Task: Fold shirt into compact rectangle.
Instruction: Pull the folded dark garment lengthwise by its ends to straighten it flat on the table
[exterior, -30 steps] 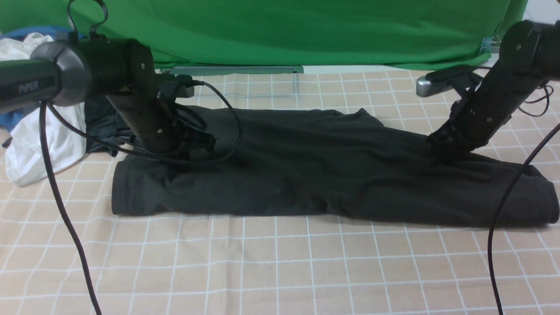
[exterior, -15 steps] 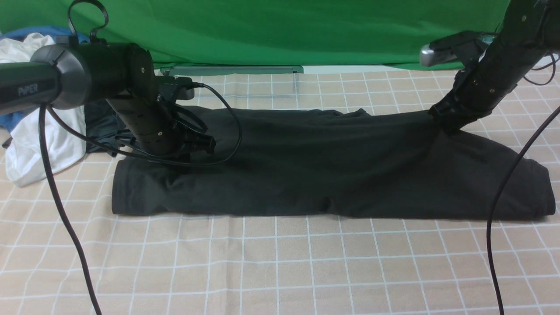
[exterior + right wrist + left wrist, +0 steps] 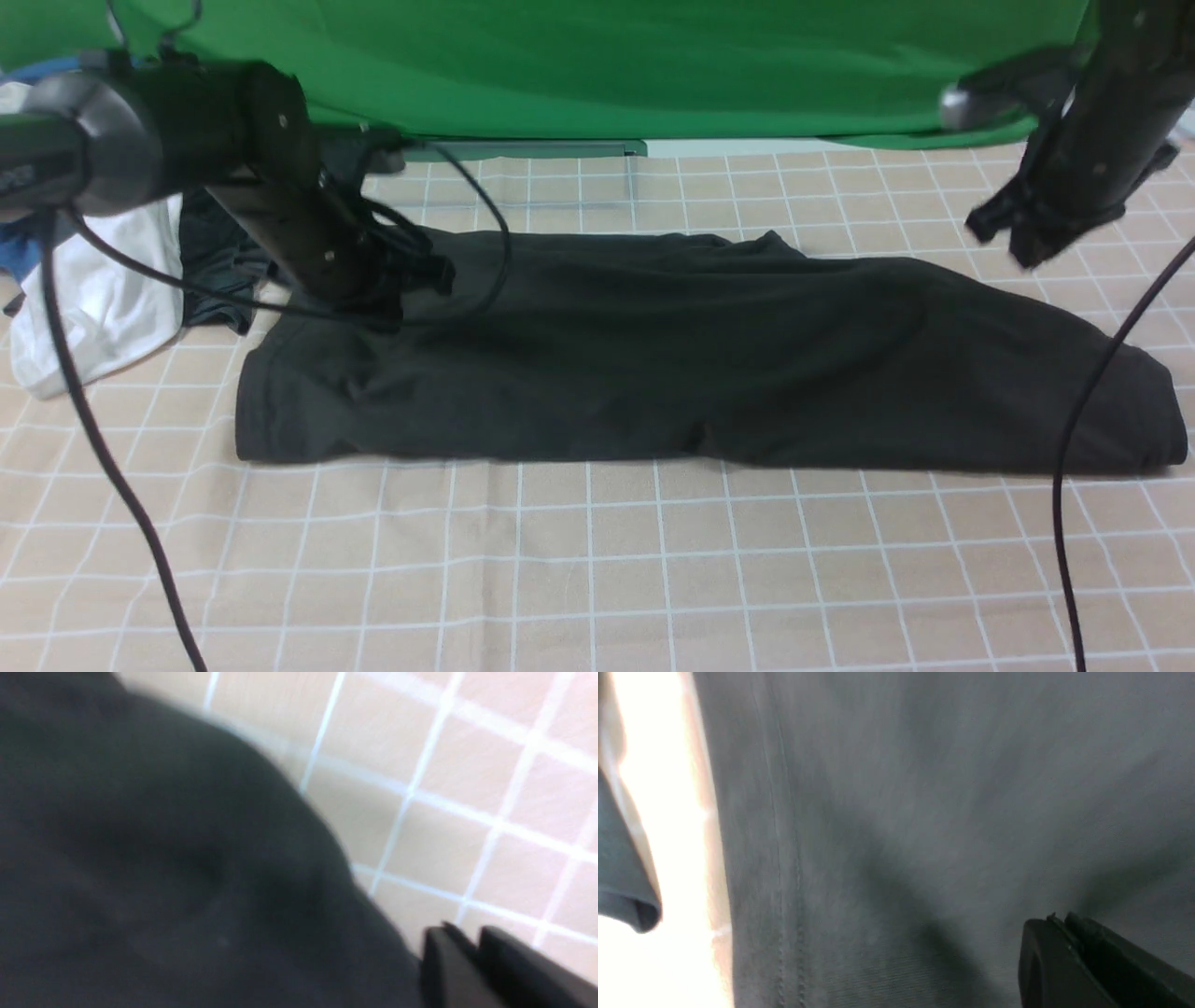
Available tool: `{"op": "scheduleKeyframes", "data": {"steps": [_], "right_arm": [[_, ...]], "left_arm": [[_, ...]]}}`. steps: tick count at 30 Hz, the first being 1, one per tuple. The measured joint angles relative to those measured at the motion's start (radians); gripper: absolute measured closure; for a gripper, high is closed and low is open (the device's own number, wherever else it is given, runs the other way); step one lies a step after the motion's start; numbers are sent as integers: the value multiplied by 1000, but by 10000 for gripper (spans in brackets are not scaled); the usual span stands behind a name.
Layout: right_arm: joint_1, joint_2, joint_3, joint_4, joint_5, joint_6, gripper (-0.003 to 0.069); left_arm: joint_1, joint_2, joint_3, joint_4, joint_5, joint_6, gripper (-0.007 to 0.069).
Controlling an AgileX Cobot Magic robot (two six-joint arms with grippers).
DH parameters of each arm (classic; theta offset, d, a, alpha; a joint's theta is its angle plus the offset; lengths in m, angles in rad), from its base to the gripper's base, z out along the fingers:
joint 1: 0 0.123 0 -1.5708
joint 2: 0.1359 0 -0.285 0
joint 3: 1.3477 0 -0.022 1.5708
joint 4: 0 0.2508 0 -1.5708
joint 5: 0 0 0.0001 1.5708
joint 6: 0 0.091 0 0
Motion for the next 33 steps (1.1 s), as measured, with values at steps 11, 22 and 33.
{"op": "scheduleKeyframes", "data": {"steps": [11, 22, 33], "right_arm": [[58, 41, -34, 629, -220, -310, 475], [154, 251, -93, 569, -312, -359, 246], [169, 293, -96, 466, -435, -325, 298]], "left_arm": [[1, -30, 0, -17, 24, -4, 606], [1, -30, 0, -10, 75, -5, 606], [1, -30, 0, -10, 77, -5, 606]]}}
